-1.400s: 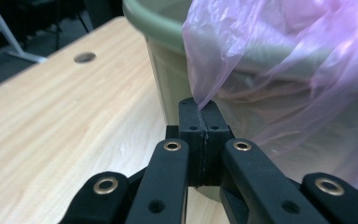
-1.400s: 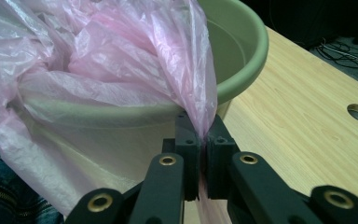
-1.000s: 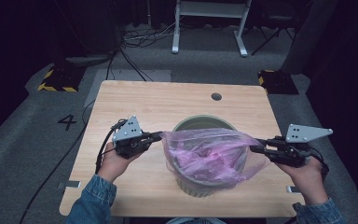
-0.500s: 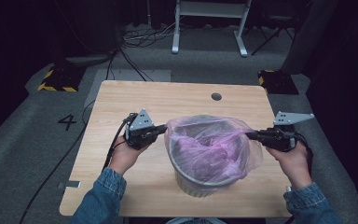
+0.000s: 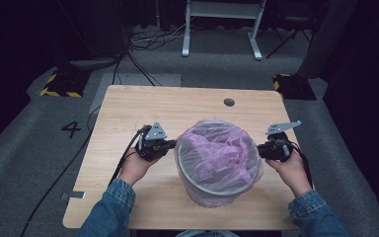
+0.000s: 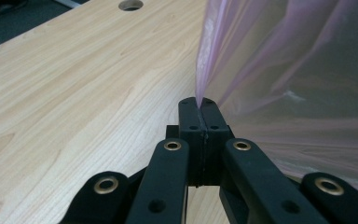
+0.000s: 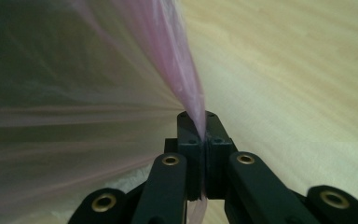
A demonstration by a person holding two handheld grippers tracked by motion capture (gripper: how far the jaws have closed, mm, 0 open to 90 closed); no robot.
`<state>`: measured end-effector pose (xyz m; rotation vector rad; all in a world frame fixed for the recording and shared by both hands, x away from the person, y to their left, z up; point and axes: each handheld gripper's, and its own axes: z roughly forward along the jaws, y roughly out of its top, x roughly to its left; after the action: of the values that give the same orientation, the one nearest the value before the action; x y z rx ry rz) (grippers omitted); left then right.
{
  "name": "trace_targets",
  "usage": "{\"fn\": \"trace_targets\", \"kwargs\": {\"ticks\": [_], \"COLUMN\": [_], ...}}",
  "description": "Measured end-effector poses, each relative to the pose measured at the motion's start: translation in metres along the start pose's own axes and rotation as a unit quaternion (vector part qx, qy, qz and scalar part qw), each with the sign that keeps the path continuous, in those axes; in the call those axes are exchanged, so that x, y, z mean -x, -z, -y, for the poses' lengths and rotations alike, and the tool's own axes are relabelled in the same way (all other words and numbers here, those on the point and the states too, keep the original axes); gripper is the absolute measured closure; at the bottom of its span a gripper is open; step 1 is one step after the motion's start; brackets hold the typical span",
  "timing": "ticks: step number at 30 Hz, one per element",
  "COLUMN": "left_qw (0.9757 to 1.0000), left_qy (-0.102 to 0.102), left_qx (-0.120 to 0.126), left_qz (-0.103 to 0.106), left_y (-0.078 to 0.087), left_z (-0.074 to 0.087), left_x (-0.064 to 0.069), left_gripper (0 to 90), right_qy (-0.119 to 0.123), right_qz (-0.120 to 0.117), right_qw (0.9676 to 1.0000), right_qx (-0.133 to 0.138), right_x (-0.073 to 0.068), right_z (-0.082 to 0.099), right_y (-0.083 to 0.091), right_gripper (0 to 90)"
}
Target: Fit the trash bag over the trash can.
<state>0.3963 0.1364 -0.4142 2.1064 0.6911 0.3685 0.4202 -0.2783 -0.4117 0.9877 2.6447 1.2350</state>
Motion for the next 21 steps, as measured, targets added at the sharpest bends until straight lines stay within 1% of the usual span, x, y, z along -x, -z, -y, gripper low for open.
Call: {"fn": "trace_targets", "kwargs": {"ticks": [1,3,5,8,9,10,11,12,13,14,15,16,18,19,21], "left_qw": [1.0,1.0,0.9999,0.9996,0.9994,0.9987,0.9981,0.9971,0.9962,0.9951,0.9937,0.9927,0.991,0.9902,0.9886], "left_qy": [-0.001,0.003,0.01,0.016,0.014,0.014,0.017,0.022,0.025,0.026,0.025,0.02,0.01,0.003,-0.006], "left_qx": [-0.001,0.002,0.005,0.024,0.031,0.047,0.058,0.071,0.083,0.095,0.108,0.115,0.125,0.127,0.129], "left_qz": [-0.002,-0.004,-0.003,-0.007,-0.009,-0.012,-0.014,-0.013,-0.006,0.007,0.019,0.028,0.047,0.057,0.078], "left_y": [0.001,0.005,0.009,0.021,0.026,0.034,0.038,0.045,0.052,0.058,0.064,0.069,0.077,0.08,0.085], "left_z": [0.002,0.008,0.015,0.025,0.027,0.029,0.029,0.029,0.029,0.029,0.028,0.027,0.025,0.024,0.023], "left_x": [0.0,0.0,-0.002,-0.002,-0.001,0.001,0.003,0.004,0.006,0.008,0.011,0.014,0.024,0.03,0.043], "left_gripper": [89.9,89.9,89.9,89.7,88.6,83.3,71.9,62.7,54.1,49.5,45.7,42.7,39.1,37.9,36.9], "right_qy": [0.0,-0.002,-0.007,-0.011,-0.015,-0.012,-0.003,0.0,0.004,0.01,0.018,0.027,0.044,0.053,0.068], "right_qz": [0.002,0.001,0.002,0.006,0.009,0.013,0.022,0.027,0.032,0.036,0.036,0.031,0.023,0.015,0.003], "right_qw": [0.9999,0.9999,0.9998,0.9999,0.9998,0.9998,0.9996,0.9994,0.9988,0.9979,0.9969,0.9959,0.9939,0.9931,0.9921], "right_qx": [-0.01,-0.016,-0.021,-0.011,-0.005,0.002,0.015,0.023,0.037,0.053,0.068,0.08,0.098,0.103,0.105], "right_x": [-0.001,-0.002,-0.002,-0.004,-0.005,-0.007,-0.009,-0.011,-0.013,-0.015,-0.018,-0.021,-0.028,-0.031,-0.039], "right_z": [0.005,0.012,0.022,0.039,0.044,0.047,0.05,0.051,0.053,0.054,0.054,0.055,0.056,0.056,0.057], "right_y": [-0.002,-0.004,-0.003,0.005,0.009,0.014,0.021,0.025,0.032,0.038,0.045,0.051,0.06,0.063,0.067], "right_gripper": [88.3,88.4,88.4,87.5,85.5,81.6,77.0,72.4,65.6,59.8,58.4,55.7,48.1,45.2,39.9]}}
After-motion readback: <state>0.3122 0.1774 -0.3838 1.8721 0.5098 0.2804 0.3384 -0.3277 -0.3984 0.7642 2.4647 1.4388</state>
